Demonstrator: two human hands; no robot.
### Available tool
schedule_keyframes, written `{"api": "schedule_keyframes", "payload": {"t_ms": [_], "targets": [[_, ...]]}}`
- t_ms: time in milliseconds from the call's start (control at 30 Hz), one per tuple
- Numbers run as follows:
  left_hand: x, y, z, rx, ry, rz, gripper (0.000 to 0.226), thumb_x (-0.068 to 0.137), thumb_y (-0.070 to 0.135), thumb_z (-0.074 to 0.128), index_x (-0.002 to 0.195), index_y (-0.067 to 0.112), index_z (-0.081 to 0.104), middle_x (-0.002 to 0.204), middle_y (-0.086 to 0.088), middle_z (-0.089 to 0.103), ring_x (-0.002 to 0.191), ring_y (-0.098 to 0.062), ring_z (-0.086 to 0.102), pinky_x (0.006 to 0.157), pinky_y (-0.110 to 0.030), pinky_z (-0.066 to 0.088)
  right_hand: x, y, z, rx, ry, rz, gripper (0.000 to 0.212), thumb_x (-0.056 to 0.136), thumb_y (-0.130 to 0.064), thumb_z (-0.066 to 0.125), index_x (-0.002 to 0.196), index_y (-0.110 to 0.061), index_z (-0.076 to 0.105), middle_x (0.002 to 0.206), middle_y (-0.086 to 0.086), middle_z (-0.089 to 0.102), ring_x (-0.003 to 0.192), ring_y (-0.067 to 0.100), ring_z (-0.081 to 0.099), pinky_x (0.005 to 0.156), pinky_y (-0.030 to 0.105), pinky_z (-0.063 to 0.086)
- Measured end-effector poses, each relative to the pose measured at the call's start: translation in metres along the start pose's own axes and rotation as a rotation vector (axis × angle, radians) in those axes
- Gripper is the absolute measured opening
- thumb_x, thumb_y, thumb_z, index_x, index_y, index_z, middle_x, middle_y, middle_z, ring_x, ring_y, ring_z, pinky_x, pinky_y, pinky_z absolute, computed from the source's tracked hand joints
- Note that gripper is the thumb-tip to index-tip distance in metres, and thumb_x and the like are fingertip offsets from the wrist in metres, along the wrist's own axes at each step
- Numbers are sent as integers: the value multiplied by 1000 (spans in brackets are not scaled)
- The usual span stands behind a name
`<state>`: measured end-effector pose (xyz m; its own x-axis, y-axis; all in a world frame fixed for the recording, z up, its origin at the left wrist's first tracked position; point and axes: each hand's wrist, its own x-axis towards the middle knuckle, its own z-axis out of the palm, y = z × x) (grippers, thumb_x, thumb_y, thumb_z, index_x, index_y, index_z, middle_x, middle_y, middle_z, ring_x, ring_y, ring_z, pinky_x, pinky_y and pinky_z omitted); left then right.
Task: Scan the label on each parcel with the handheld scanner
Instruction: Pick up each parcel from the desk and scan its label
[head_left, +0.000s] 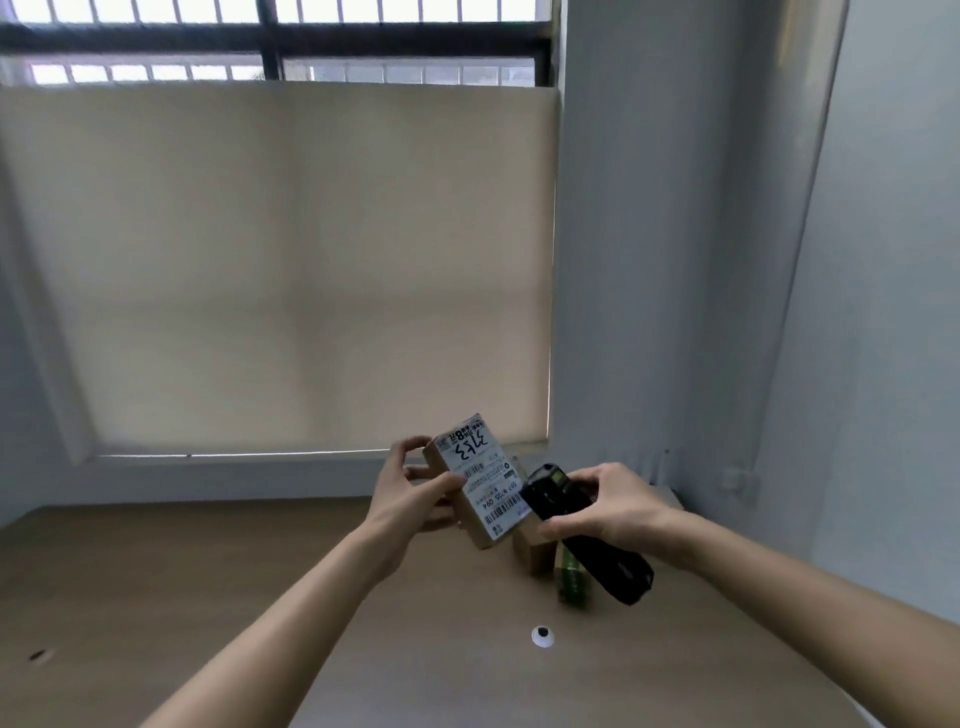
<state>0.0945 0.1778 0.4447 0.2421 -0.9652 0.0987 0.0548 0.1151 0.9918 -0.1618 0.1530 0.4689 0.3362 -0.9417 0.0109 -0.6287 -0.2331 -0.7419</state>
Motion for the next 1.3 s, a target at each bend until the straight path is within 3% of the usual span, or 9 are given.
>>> {"api": "schedule_keyframes", "payload": {"t_ms": [67,167,333,433,533,700,933,1300], "targets": [[-4,5,-17,-24,30,17,53,78,8,84,120,24,55,120,-18,62,93,-33,75,74,-51,63,0,-15,9,-78,-5,-18,50,53,-55,91,96,-33,81,84,-12,79,81,7,75,84,36,63],[-12,13,-39,-29,28,42,63,80,6,82,132,29,55,118,-19,60,99,-33,72,76,-51,63,-5,-35,24,-229,5,-14,44,53,-54,86,91,-33,80,77,-14,77,77,4,73,77,32,62],[-24,19,-75,-22,67,94,55,82,3,79,127,29,63,117,-14,62,96,-35,73,78,-50,63,-8,-54,53,-473,30,11,68,35,-64,76,89,-24,76,75,-8,74,80,14,71,74,35,61],[-29,19,-93,-31,93,99,54,82,3,79,126,31,64,116,-14,62,95,-37,73,78,-50,63,-12,-63,65,-558,33,19,64,39,-61,79,90,-21,76,78,-6,73,82,18,69,71,32,56],[-35,21,-108,-28,126,103,54,83,1,78,127,30,64,116,-14,62,96,-36,73,73,-45,64,-17,-74,75,-605,20,27,66,41,-59,82,96,-23,76,86,-6,72,89,21,67,78,33,55],[-44,24,-130,-17,128,112,55,83,2,78,129,29,64,117,-13,62,97,-37,72,74,-46,64,-24,-89,91,-648,28,23,68,42,-59,83,100,-25,75,86,-6,71,89,19,66,70,30,45],[-57,24,-155,-2,137,127,57,83,2,78,132,27,62,116,-11,62,97,-32,72,67,-37,63,-36,-114,112,-673,28,-11,65,43,-60,85,96,-25,75,82,-8,70,86,18,67,69,29,44],[-77,29,-195,2,199,136,55,84,4,79,130,27,62,112,-8,61,98,-31,71,70,-42,64,-48,-149,136,-726,12,-67,50,49,-58,88,83,-27,69,74,-9,63,81,19,64,64,28,40]]}}
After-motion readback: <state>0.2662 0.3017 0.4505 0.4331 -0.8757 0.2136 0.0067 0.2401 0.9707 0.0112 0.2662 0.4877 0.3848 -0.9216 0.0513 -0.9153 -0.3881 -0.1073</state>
